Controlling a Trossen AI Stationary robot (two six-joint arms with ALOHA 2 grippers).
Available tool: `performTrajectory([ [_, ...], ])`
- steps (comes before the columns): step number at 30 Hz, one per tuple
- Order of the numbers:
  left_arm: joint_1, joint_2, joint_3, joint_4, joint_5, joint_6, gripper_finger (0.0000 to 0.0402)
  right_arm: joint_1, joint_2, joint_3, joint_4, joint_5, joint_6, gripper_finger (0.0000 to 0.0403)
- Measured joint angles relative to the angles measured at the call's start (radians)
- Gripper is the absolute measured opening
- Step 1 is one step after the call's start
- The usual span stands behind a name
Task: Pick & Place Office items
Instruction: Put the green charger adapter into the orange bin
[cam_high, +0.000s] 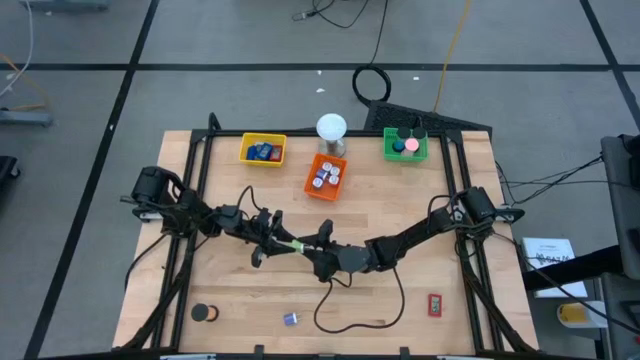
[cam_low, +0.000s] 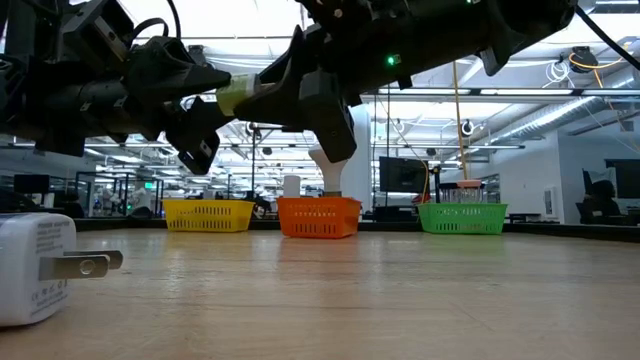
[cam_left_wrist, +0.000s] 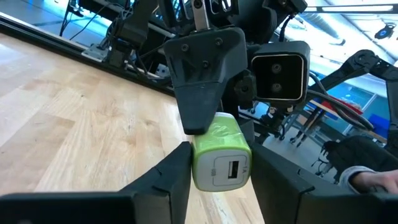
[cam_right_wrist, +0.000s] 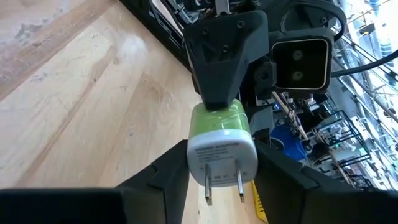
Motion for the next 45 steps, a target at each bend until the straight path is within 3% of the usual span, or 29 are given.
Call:
performTrajectory([
  [10,0.001,0.001,-0.018,-0.01,-0.01,0.067,0.0206,0.0,0.0,0.0,0.013,0.006,0.047,0.0138],
  [16,0.015,-0.055,-0.085,-0.015,-0.048,0.147,0.0238,0.002,-0.018,0.003,-0.029,0.146,0.1,0.0136],
  [19,0.029,-0.1,-0.147,-0.051,-0.125,0.189,0.0237,-0.022,-0.075,0.003,-0.149,0.188,0.226,0.0134],
  [22,0.035,-0.136,-0.199,-0.03,-0.18,0.217,0.0225,-0.079,-0.176,0.005,-0.377,0.19,0.467,0.0134],
  [27,0.037,-0.162,-0.205,-0.078,-0.197,0.24,0.0198,-0.216,-0.279,0.067,-0.783,0.043,0.828,0.0134],
  [31,0.037,-0.161,-0.198,-0.106,-0.195,0.247,0.0178,-0.318,-0.28,0.149,-1.052,-0.102,0.988,0.0134],
  [36,0.037,-0.161,-0.197,-0.106,-0.196,0.256,0.0161,-0.416,-0.249,0.214,-1.186,-0.276,1.074,0.0136],
  [45,0.037,-0.161,-0.195,-0.112,-0.224,0.274,0.0148,-0.519,-0.196,0.318,-1.351,-0.402,1.103,0.0136],
])
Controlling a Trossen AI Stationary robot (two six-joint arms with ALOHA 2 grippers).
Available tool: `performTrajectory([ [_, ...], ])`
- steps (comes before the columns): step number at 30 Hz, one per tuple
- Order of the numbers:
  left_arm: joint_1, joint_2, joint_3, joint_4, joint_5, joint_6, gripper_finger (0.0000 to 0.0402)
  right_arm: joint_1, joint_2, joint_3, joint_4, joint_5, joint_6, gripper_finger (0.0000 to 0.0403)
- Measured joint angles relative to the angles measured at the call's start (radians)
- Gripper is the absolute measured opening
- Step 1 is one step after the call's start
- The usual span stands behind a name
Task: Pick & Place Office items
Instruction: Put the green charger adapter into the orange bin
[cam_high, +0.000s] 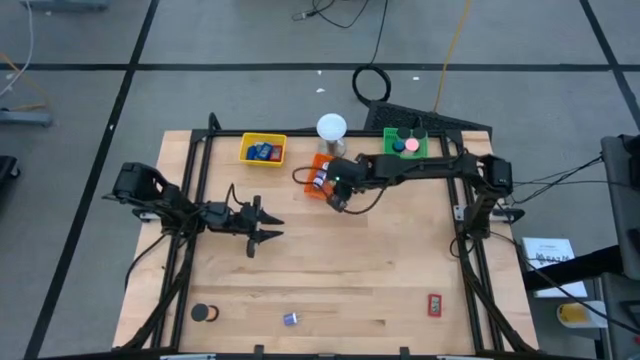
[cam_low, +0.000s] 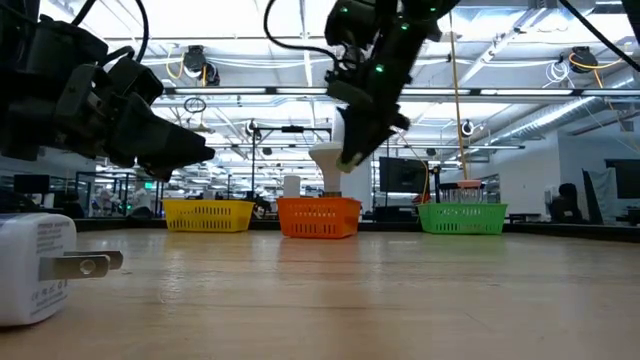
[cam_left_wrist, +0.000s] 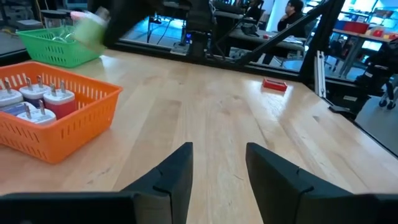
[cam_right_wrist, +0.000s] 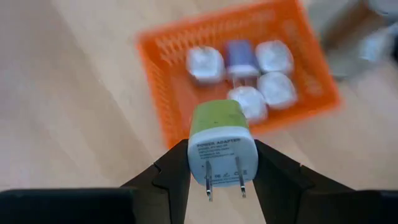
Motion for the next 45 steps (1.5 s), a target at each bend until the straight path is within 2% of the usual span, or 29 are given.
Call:
performTrajectory([
  [3,0.0,0.0,0.0,0.0,0.0,0.0,0.0147,-0.023,0.026,0.045,-0.025,-0.048,0.01,0.0136],
  [5,0.0,0.0,0.002,0.0,0.0,0.0,0.0147,-0.031,0.041,0.057,-0.075,-0.049,0.0,0.0136],
  [8,0.0,0.0,0.002,-0.001,0.0,0.0,0.0147,-0.043,0.088,0.1,-0.053,-0.07,-0.018,0.0136],
  [10,0.0,0.0,0.002,-0.003,-0.001,0.0,0.0147,-0.046,0.109,0.114,-0.117,-0.069,-0.038,0.0136],
  [13,-0.003,0.0,0.002,-0.007,0.001,-0.001,0.0147,-0.048,0.146,0.146,-0.079,-0.072,-0.057,0.0136],
  [34,-0.005,0.0,0.002,-0.019,0.002,-0.002,0.0147,-0.062,0.189,0.148,-0.06,-0.076,-0.099,0.0137],
  [45,-0.005,0.0,0.002,-0.019,0.003,-0.004,0.0147,-0.081,0.199,0.148,-0.044,-0.128,-0.118,0.0137],
])
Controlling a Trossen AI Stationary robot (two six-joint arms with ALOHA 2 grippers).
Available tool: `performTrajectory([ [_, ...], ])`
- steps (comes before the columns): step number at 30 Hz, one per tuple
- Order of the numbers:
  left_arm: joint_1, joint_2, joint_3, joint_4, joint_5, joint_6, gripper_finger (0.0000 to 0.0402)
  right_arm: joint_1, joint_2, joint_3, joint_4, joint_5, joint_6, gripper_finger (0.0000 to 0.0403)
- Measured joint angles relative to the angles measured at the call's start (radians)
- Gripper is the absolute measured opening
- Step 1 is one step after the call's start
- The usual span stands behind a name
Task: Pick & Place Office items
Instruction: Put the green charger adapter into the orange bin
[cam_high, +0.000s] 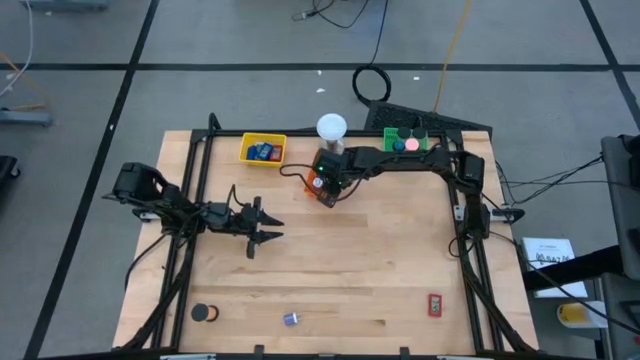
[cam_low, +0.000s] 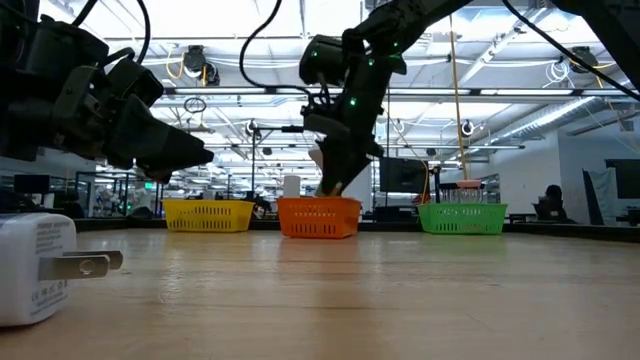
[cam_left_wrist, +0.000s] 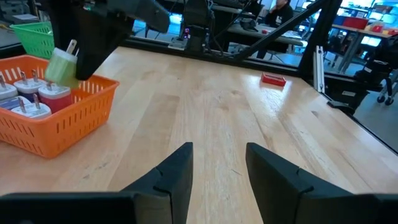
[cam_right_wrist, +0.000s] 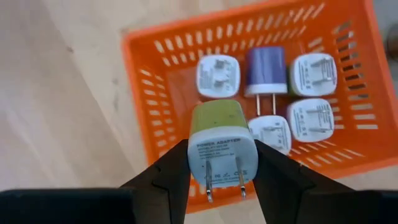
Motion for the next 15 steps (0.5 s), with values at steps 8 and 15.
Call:
performTrajectory([
  [8,0.0,0.0,0.0,0.0,0.0,-0.001,0.0147,-0.002,0.002,-0.001,-0.003,0.0,-0.003,0.0137],
  [15,0.0,0.0,0.0,0.0,0.0,-0.002,0.0147,-0.003,0.002,-0.001,-0.005,0.0,-0.007,0.0137],
])
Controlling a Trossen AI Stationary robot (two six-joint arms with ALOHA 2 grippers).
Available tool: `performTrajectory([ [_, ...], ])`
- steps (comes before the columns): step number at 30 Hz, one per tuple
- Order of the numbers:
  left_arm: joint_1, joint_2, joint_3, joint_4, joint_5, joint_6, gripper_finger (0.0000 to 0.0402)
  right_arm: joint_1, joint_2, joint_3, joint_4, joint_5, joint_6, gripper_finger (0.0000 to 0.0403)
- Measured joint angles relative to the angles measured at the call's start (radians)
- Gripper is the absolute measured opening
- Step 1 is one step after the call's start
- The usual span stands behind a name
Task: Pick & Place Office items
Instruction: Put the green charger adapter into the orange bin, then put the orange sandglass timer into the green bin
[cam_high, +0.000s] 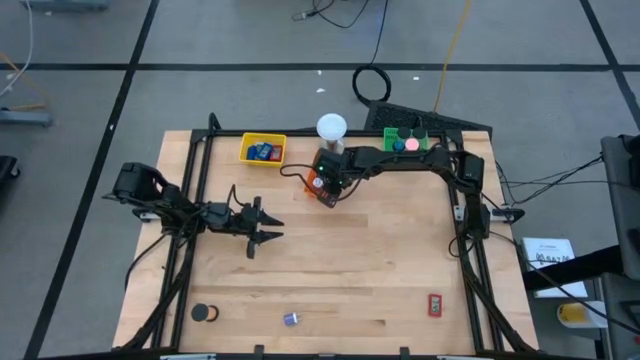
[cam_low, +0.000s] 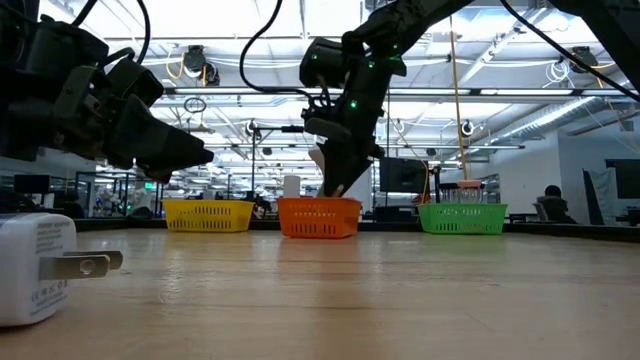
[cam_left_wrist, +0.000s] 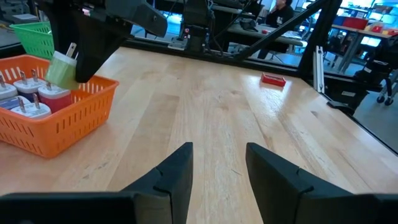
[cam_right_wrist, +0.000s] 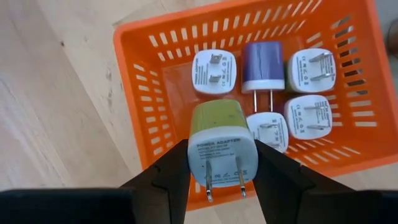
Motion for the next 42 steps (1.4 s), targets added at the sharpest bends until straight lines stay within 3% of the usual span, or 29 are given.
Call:
performTrajectory([
  [19,0.0,0.0,0.0,-0.001,0.0,-0.001,0.0147,-0.01,0.071,-0.001,0.024,-0.026,-0.023,0.0153],
  [35,0.0,0.0,0.0,-0.003,0.001,-0.003,0.0147,-0.008,0.06,0.0,0.029,0.011,-0.029,0.0175],
  [42,0.0,0.0,0.0,-0.012,0.001,-0.003,0.0147,-0.003,0.016,0.0,0.023,0.04,-0.046,0.0161],
])
